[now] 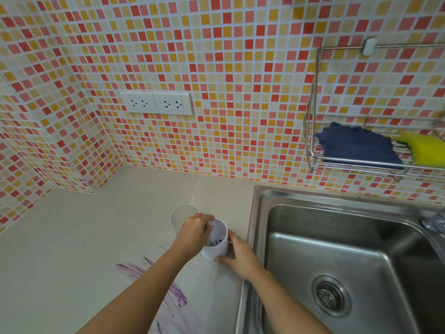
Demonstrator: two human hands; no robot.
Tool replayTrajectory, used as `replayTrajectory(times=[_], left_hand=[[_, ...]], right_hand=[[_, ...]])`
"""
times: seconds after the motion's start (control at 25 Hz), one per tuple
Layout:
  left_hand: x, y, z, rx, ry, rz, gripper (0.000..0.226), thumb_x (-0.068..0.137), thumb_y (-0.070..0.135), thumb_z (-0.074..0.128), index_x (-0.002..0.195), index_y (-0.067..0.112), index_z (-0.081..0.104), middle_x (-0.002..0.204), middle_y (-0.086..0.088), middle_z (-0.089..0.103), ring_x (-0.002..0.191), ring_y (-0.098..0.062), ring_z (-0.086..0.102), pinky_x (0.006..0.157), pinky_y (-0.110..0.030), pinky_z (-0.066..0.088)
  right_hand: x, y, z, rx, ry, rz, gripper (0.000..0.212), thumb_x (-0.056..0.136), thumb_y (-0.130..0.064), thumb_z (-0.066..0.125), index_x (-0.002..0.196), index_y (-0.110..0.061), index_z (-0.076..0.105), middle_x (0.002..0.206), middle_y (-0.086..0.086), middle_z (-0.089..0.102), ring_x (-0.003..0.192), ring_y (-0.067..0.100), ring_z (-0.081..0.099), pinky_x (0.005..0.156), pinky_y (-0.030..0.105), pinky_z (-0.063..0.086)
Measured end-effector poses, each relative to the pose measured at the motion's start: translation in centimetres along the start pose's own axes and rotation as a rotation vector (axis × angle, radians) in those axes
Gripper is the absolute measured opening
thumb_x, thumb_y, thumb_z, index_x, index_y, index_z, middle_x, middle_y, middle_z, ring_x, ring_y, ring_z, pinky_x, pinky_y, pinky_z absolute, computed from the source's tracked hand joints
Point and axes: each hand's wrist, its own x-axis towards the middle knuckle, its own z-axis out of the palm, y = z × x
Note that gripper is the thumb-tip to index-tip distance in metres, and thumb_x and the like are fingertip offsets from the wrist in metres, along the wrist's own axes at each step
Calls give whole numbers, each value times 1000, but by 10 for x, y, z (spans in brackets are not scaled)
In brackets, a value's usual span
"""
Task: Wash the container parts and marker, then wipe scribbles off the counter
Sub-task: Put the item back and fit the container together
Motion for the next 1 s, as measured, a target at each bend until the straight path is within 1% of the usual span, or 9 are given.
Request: replayTrajectory(times=[0.2,0.32,0.4,0.52,0.6,0.64,0.72,0.8,1.0], left_hand=[[0,0,0,4,-32,9,29,92,9,51,118,9,63,115,-11,67,102,-26,61,87,-24,42],[2,4,-2,21,-70,6,29,90,7,50,115,9,65,112,-13,69,100,-27,61,83,-27,43],[3,5,-4,37,-86,-3,28,88,7,52,113,9,66,106,-14,70,95,-28,61,77,-27,43],[3,6,-5,73,-120,-4,23,87,9,55,106,7,67,97,-15,70,84,-29,59,62,-20,35],[4,7,-5,91,-139,-2,19,86,11,56,102,6,66,94,-16,69,74,-24,51,52,-17,29],[4,7,-6,95,-146,-1,19,86,12,57,101,6,65,94,-15,69,72,-20,46,51,-16,28],[6,7,-8,97,-167,-10,20,86,15,57,104,8,64,94,-14,69,72,-18,44,55,-20,31],[6,6,-9,74,-161,-15,23,86,16,55,106,9,63,92,-14,69,71,-19,46,61,-22,34],[6,4,-7,91,-132,-15,19,88,18,56,102,7,64,90,-16,69,72,-20,44,62,-23,32]], right_hand=[[1,3,1,9,-4,-1,78,67,-44,76,133,-28,39,124,-6,60,110,12,57,95,34,47],[1,2,-1,6,-5,-10,74,69,-40,76,132,-28,41,124,-6,59,110,11,57,96,32,46],[2,2,-1,6,-6,-13,74,69,-40,77,132,-28,41,125,-6,59,111,11,56,96,31,46],[3,3,1,-8,-9,7,77,68,-43,76,134,-27,39,128,-6,56,115,13,54,98,32,44],[4,3,2,-10,-5,18,78,68,-43,76,134,-27,39,128,-5,55,115,14,53,99,33,44],[4,2,1,-12,-5,20,77,68,-42,77,133,-27,39,128,-5,55,115,14,53,99,34,44],[4,2,1,-20,-11,25,76,69,-40,77,133,-26,39,128,-4,55,115,14,52,99,32,44],[5,3,1,-29,-19,28,77,69,-41,77,134,-26,38,129,-4,54,116,15,51,99,32,43],[5,3,-1,-29,-41,37,80,67,-47,76,134,-28,37,129,-4,53,117,15,50,99,35,44]])
